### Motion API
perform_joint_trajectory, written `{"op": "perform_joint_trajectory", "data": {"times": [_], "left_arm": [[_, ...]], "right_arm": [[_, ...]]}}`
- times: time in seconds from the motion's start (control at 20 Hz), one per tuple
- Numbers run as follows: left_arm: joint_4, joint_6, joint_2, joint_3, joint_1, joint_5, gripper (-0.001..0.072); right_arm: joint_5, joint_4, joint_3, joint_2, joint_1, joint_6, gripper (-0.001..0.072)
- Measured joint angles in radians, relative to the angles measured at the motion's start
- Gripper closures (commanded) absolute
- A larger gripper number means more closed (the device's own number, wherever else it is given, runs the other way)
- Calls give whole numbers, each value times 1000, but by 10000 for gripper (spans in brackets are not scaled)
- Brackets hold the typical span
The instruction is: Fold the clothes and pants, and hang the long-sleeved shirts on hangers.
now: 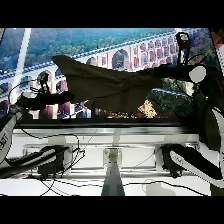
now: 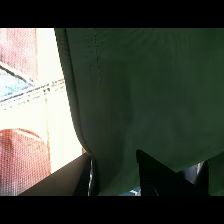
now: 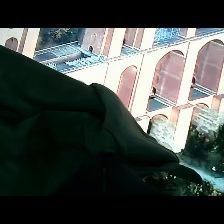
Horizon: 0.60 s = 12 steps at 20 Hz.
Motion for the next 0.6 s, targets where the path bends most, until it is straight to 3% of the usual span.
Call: {"op": "perform_joint_trajectory", "data": {"times": [0.45, 0.5, 0.55, 0.6], "left_arm": [[14, 6, -1, -1, -8, -117, 372], [15, 6, -1, -1, -8, -123, 435], [17, 6, -1, -1, -8, -124, 627], [23, 6, -2, -2, -8, -126, 695]], "right_arm": [[2, 0, 0, 0, 0, 0, 704], [2, 0, 0, 0, 0, 0, 704], [2, 0, 0, 0, 0, 0, 703], [1, 0, 0, 0, 0, 0, 703]]}}
